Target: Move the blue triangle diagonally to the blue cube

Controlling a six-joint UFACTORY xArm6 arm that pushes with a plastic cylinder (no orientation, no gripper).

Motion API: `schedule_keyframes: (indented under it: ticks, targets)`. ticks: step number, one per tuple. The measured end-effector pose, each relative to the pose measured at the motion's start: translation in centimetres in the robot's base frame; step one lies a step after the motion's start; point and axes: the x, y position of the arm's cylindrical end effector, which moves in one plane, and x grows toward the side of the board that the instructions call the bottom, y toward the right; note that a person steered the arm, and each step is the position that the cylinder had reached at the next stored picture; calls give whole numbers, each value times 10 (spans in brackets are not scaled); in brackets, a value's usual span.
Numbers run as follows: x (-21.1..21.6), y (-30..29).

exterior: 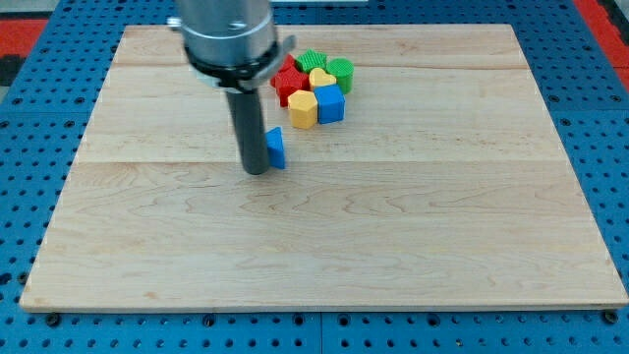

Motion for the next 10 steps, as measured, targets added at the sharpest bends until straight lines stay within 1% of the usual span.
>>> schedule_keyframes:
  ticks: [1,2,4,5,6,8,9,10]
  targets:
    - [-13,-13]
    - [-31,-50]
    - [-28,69]
    - [-29,94]
    - [-29,91]
    - [-5,106]
    - [-8,151]
    - [-27,162]
